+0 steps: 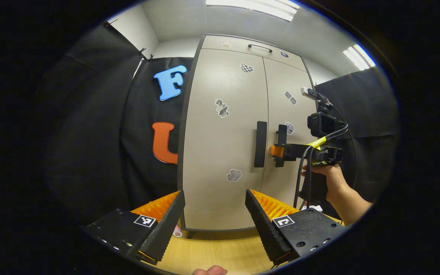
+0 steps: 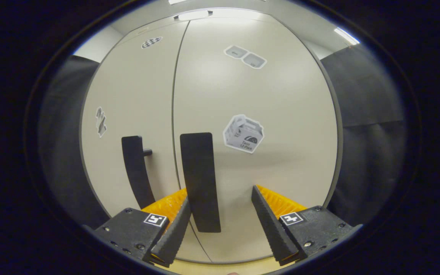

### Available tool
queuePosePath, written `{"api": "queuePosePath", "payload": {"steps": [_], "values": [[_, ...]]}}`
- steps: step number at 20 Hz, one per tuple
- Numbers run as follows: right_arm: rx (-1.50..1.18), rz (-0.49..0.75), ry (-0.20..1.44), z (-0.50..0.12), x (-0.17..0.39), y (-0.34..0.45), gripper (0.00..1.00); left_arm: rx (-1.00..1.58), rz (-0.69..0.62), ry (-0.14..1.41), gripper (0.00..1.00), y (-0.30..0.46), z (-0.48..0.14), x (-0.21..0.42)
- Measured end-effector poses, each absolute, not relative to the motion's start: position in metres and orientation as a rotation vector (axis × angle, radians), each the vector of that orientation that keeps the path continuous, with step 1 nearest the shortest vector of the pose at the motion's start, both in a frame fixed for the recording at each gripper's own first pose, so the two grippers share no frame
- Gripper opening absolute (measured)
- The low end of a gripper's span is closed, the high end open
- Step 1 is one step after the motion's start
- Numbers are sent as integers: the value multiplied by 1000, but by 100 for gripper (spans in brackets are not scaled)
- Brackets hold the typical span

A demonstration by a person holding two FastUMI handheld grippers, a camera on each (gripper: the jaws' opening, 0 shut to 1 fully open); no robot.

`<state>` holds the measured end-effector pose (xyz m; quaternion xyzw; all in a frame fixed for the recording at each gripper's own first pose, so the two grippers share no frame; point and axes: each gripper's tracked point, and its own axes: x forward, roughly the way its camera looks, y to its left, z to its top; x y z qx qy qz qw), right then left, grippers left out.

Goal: Open the right door of the double-door shoe cabinet with the right hand, and open the left door with the left hand.

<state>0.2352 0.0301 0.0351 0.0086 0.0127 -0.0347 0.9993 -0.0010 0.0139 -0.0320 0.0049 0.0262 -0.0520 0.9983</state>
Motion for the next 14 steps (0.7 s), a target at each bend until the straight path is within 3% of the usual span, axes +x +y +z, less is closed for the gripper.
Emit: {"api": "queuePosePath", "payload": {"steps": [2,4,8,9,12,14], "values": [[14,-68,32,35,234,31,92,5,-109,51,95,11,-32,-1],[-5,-65,41,33,235,35,83,2,-118,54,95,8,-33,-1],[-75,-65,39,33,235,48,47,6,-117,47,95,10,-33,-3],[-74,-61,36,33,235,48,33,3,-116,48,95,10,-33,-3],[-40,-19,48,32,234,48,23,-8,-115,53,95,12,-34,-3],[-53,-3,59,32,229,49,22,-6,-112,58,95,16,-35,-3]]}}
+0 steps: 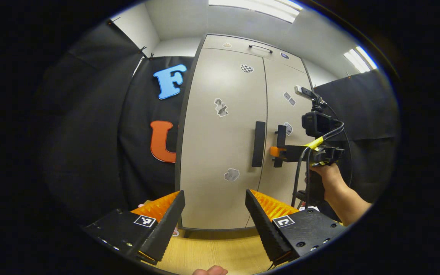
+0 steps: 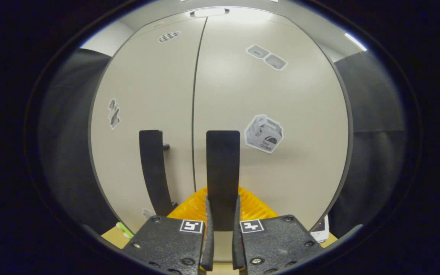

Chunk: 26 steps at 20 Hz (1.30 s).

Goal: Open the right door of the double-door shoe cabinet with the right hand, and open the left door with the left hand.

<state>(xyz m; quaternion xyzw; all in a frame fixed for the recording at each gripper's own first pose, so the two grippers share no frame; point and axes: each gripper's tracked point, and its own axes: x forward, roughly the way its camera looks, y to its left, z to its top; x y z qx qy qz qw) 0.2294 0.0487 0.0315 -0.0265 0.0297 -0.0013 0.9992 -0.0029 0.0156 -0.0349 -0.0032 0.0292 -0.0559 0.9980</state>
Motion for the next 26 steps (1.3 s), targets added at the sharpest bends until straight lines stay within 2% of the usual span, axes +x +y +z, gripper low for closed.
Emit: {"api": "queuePosePath", "payload": {"steps": [3,13,20,26], "values": [[-50,35,66,31,214,49,20,3,-106,57,95,17,-34,-3],[-51,103,89,31,163,34,22,13,-106,31,95,-2,-23,-6],[-57,165,96,31,127,16,17,9,-92,18,95,-29,-16,-13],[-37,186,91,34,97,-5,19,25,-51,18,95,-45,-13,-16]]}}
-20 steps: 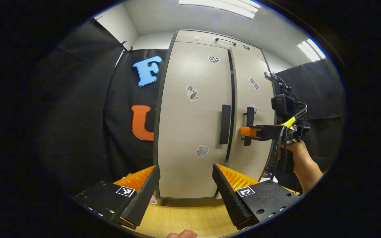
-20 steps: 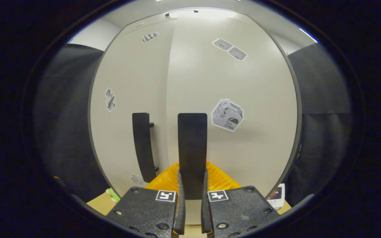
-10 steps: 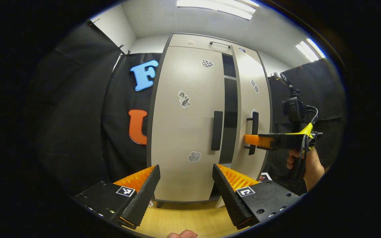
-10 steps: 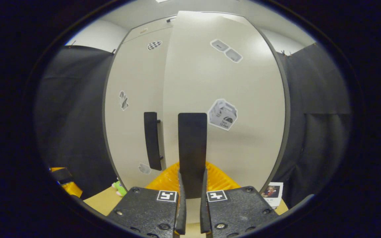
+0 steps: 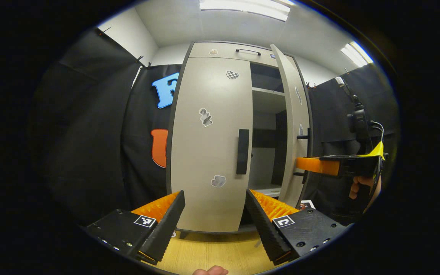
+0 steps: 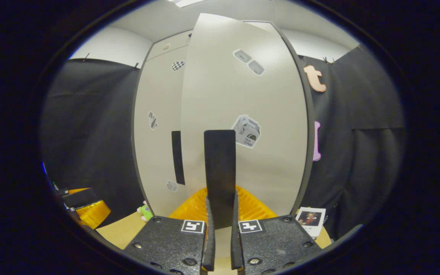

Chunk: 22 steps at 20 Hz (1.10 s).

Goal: Open the right door of the double-door shoe cabinet with the right hand, and open the left door with the left hand.

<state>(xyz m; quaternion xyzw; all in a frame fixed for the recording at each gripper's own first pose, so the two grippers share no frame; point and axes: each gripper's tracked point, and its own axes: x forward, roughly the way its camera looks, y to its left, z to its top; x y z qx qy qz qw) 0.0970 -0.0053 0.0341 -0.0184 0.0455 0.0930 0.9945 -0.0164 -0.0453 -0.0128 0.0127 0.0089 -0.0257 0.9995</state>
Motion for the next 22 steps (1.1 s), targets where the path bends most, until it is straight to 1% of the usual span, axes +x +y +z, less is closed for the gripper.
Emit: {"api": "queuePosePath", "payload": {"steps": [2,3,4,7,8,9,10,16,19,22], "values": [[-48,190,95,33,76,-27,19,22,-46,18,95,-52,-13,-17],[-53,189,95,34,70,-36,17,18,-48,19,95,-56,-14,-18],[-55,187,97,34,65,-42,19,12,-51,20,95,-61,-14,-18],[-58,180,98,36,54,-60,19,4,-57,28,95,-74,-16,-18],[-67,176,97,37,52,-65,19,5,-60,28,95,-78,-16,-18],[-79,172,96,38,49,-71,21,8,-64,27,95,-83,-15,-18],[-85,165,95,38,46,-75,19,12,-70,26,95,-88,-16,-19],[-99,137,98,40,38,-99,18,22,-95,24,95,-111,-16,-14],[-98,127,94,41,37,-106,14,16,-103,23,95,-118,-16,-14],[-96,123,92,41,35,-113,14,15,-104,32,95,-122,-18,-12]]}}
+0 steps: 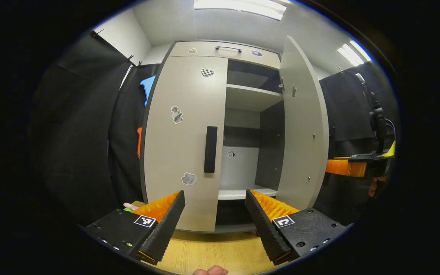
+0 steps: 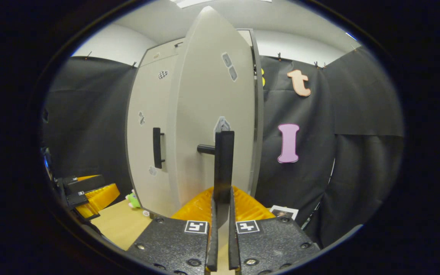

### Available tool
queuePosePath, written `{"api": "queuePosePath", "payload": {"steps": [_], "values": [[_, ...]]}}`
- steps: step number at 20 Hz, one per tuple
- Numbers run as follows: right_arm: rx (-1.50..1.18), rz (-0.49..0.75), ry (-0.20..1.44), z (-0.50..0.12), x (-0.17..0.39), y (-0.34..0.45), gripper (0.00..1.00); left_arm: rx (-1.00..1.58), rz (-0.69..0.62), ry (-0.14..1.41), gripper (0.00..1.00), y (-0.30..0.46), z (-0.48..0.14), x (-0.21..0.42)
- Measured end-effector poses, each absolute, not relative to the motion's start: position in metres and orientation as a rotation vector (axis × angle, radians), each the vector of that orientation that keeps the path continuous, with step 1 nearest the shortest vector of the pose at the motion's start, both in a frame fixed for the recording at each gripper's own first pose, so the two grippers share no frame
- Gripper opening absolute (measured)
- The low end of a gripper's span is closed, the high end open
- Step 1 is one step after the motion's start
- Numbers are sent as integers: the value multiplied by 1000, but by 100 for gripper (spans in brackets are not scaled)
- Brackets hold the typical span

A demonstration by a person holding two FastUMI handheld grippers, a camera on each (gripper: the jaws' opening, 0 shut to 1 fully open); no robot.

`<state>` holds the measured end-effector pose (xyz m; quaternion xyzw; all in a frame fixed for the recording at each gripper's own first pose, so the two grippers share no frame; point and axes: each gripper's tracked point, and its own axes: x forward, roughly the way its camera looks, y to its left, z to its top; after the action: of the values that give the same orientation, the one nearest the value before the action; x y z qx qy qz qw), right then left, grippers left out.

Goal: Open the right door of the double-door shoe cabinet with the right hand, and open the left door with the left hand.

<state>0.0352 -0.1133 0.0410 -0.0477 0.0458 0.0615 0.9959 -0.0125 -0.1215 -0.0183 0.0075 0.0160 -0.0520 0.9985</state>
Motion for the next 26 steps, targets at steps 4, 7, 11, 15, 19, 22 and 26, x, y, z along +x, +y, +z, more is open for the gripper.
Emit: {"api": "queuePosePath", "payload": {"steps": [4,7,11,15,19,22,26], "values": [[-118,94,81,42,35,-127,14,11,-109,21,95,-126,-17,-14],[-130,59,77,42,36,-139,13,10,-108,15,95,-126,-16,-15],[-134,-3,77,43,37,-165,13,18,-102,23,95,-124,-19,-13],[-68,-8,77,42,38,-186,4,15,-93,36,95,-118,-25,-15],[-40,7,71,38,46,-191,7,17,-76,40,95,-110,-27,-19],[-58,-29,69,36,35,-191,8,25,-61,38,95,-101,-28,-23],[-77,-75,12,34,-16,-182,7,57,-54,57,95,-92,-41,-25]]}}
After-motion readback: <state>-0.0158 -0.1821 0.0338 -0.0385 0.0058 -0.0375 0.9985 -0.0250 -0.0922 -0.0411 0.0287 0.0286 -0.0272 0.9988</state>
